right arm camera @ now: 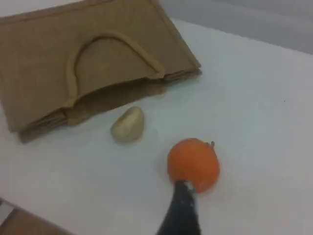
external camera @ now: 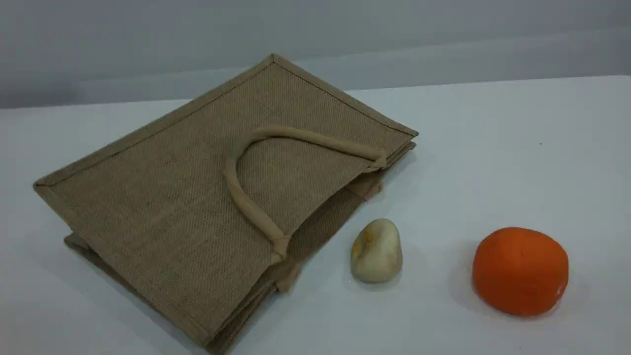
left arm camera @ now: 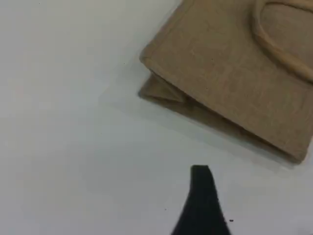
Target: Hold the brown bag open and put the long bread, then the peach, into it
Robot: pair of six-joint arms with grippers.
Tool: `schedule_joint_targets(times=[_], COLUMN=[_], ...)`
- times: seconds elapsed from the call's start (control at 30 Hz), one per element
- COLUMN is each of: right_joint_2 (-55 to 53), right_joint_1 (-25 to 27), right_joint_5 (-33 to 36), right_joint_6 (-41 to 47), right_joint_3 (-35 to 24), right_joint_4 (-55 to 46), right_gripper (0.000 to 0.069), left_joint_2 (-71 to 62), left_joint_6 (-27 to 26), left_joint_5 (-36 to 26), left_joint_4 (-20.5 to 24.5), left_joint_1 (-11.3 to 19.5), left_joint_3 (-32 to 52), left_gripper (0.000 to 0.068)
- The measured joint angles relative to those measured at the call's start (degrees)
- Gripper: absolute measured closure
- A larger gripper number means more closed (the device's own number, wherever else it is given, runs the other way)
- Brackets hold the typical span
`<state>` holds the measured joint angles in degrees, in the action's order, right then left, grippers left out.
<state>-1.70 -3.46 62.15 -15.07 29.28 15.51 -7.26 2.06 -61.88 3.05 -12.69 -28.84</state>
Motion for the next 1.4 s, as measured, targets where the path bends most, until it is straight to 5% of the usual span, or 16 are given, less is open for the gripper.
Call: schedule_joint_targets(times=[0.33,0.67,1.4], right_joint_2=[0.0,1.7,1.7], right_joint_1=[0.0,0.1,0.1], right_joint_5=[0.0,0.0,0.0], right_joint_6=[-0.1,-0.2,-0.2], right_joint_3=[-0.1,-0.1,-0.1], right_joint_4=[0.8,1.1,1.1], right_gripper=[0.0143,0.0143,0.0143], left_joint_2=[0.0,4.9,7.3], left_joint_6=[-0.1,-0.2,-0.2], left_joint_5=[0.0,0.0,0.0], left_joint_4=[0.0,0.0,0.0], left_joint_1=[0.4,12.0,12.0], left_joint_3=[0.0,0.0,0.0], left_gripper=[0.0190,0.0190,0.0190])
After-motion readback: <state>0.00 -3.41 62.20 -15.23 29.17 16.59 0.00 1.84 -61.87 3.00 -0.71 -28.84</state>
